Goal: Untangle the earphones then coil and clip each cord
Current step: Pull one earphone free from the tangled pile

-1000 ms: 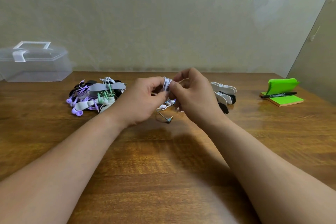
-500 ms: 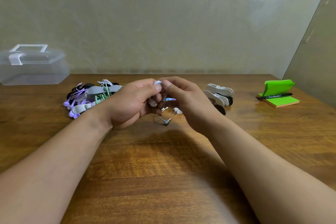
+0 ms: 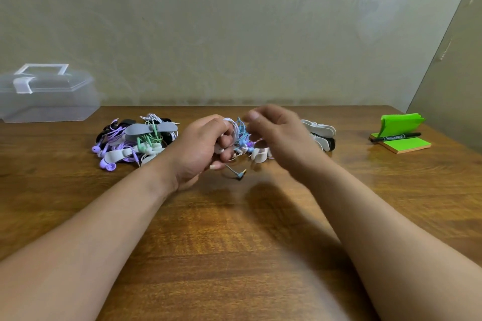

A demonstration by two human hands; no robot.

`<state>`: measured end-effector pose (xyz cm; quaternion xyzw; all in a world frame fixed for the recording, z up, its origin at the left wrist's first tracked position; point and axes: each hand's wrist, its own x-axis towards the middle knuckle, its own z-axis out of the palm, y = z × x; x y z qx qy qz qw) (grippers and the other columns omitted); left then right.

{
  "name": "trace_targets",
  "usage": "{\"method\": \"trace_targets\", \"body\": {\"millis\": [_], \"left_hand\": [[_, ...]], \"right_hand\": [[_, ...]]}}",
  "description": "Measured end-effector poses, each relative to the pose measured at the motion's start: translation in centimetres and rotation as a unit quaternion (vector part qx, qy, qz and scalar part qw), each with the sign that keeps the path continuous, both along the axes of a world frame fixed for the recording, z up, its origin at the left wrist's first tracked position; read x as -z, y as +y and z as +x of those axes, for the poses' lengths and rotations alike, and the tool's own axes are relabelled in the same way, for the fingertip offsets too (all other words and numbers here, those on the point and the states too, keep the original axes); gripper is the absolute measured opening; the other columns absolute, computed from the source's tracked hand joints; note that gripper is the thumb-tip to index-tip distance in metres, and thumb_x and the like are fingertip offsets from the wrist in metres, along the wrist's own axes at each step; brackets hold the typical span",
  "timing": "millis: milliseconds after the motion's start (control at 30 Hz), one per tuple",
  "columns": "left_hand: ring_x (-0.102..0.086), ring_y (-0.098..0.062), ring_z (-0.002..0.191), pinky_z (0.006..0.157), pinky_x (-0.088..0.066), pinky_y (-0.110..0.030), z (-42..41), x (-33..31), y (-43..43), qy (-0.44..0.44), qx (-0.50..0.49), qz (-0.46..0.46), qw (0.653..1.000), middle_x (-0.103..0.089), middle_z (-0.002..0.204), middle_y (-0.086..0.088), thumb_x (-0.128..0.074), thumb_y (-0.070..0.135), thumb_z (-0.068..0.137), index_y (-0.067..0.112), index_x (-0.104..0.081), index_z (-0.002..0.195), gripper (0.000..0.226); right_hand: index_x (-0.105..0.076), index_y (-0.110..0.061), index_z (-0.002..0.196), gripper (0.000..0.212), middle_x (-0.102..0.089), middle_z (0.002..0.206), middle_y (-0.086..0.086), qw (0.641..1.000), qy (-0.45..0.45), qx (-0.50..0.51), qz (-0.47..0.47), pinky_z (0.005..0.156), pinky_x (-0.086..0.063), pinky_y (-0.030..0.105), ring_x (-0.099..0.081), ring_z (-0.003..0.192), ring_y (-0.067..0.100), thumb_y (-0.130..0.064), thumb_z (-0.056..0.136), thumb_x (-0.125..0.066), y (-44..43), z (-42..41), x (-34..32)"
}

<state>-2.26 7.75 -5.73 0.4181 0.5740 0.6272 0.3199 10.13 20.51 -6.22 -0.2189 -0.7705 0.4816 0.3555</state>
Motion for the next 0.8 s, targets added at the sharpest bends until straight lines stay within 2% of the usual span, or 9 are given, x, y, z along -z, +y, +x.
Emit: {"method": "trace_targets", "body": {"millis": [67, 133, 233, 300, 400, 500, 667, 800], "left_hand": [[-0.041, -0.017, 0.054, 0.046, -0.019, -0.025, -0.5, -0.1, 0.0, -0.034, -0.015, 0.006, 0.999, -0.043, 0.065, 0.0, -0.039, 0.009, 0.101, 0.012, -0.047, 0.081, 0.022], [-0.039, -0.016, 0.053, 0.044, -0.017, -0.024, -1.1, -0.2, 0.0, -0.057, -0.023, 0.012, 0.998, -0.041, 0.065, 0.001, -0.041, 0.011, 0.101, 0.013, -0.047, 0.08, 0.021], [-0.038, -0.016, 0.054, 0.045, -0.017, -0.025, -1.4, -0.3, 0.0, -0.054, -0.03, 0.012, 0.998, -0.04, 0.065, 0.001, -0.041, 0.012, 0.1, 0.014, -0.047, 0.079, 0.021], [-0.039, -0.017, 0.054, 0.045, -0.018, -0.026, -1.4, -0.1, 0.1, -0.039, -0.034, 0.002, 0.999, -0.04, 0.065, 0.0, -0.041, 0.01, 0.098, 0.014, -0.047, 0.08, 0.02], [-0.04, -0.018, 0.055, 0.045, -0.022, -0.025, -1.5, 0.3, 0.2, -0.016, -0.036, -0.015, 0.999, -0.039, 0.066, -0.002, -0.04, 0.009, 0.096, 0.012, -0.047, 0.081, 0.017], [-0.041, -0.019, 0.055, 0.045, -0.022, -0.025, -1.5, 0.5, 0.2, -0.015, -0.033, -0.019, 0.999, -0.04, 0.066, -0.001, -0.041, 0.01, 0.096, 0.012, -0.046, 0.081, 0.016], [-0.04, -0.019, 0.055, 0.043, -0.023, -0.024, -1.2, 0.4, 0.1, -0.041, 0.0, -0.011, 0.999, -0.041, 0.065, -0.001, -0.04, 0.013, 0.097, 0.013, -0.046, 0.079, 0.019], [-0.04, -0.019, 0.056, 0.044, -0.02, -0.025, -1.3, 0.4, 0.1, -0.056, 0.007, -0.004, 0.998, -0.04, 0.066, -0.001, -0.039, 0.015, 0.098, 0.014, -0.047, 0.077, 0.022]], "right_hand": [[-0.073, -0.014, 0.103, 0.018, -0.074, 0.09, 0.0, 0.986, -0.06, 0.124, 0.094, 0.082, -0.058, 0.047, -0.068, 0.087, 0.021, -0.026, 0.103, -0.059, 2.3, 1.2, -0.7], [-0.073, -0.014, 0.104, 0.02, -0.074, 0.1, 0.005, 0.942, -0.175, 0.222, 0.179, 0.087, -0.057, 0.046, -0.066, 0.095, 0.028, -0.023, 0.102, -0.054, 4.4, 2.6, -0.9], [-0.072, -0.011, 0.103, 0.021, -0.071, 0.099, 0.008, 0.883, -0.352, 0.239, 0.198, 0.084, -0.058, 0.043, -0.064, 0.091, 0.031, -0.02, 0.101, -0.053, 5.9, 3.3, -0.4], [-0.073, -0.013, 0.107, 0.019, -0.07, 0.098, 0.008, 0.856, -0.417, 0.229, 0.203, 0.084, -0.059, 0.043, -0.063, 0.093, 0.031, -0.022, 0.099, -0.058, 6.2, 3.1, 0.1], [-0.073, -0.013, 0.11, 0.019, -0.069, 0.099, 0.009, 0.846, -0.427, 0.233, 0.221, 0.083, -0.059, 0.041, -0.063, 0.094, 0.031, -0.018, 0.096, -0.061, 6.5, 2.9, 0.3], [-0.076, -0.012, 0.108, 0.02, -0.069, 0.092, 0.008, 0.84, -0.443, 0.223, 0.222, 0.073, -0.055, 0.035, -0.063, 0.089, 0.028, -0.017, 0.095, -0.062, 6.6, 2.9, 0.3], [-0.072, -0.019, 0.109, 0.021, -0.069, 0.096, 0.004, 0.835, -0.452, 0.213, 0.229, 0.08, -0.06, 0.04, -0.063, 0.095, 0.027, -0.031, 0.092, -0.069, 6.6, 2.7, 0.3], [-0.067, -0.017, 0.101, 0.027, -0.066, 0.086, 0.002, 0.842, -0.462, 0.183, 0.211, 0.079, -0.059, 0.038, -0.065, 0.083, 0.024, -0.039, 0.088, -0.076, 5.8, 2.7, 0.4]]}}
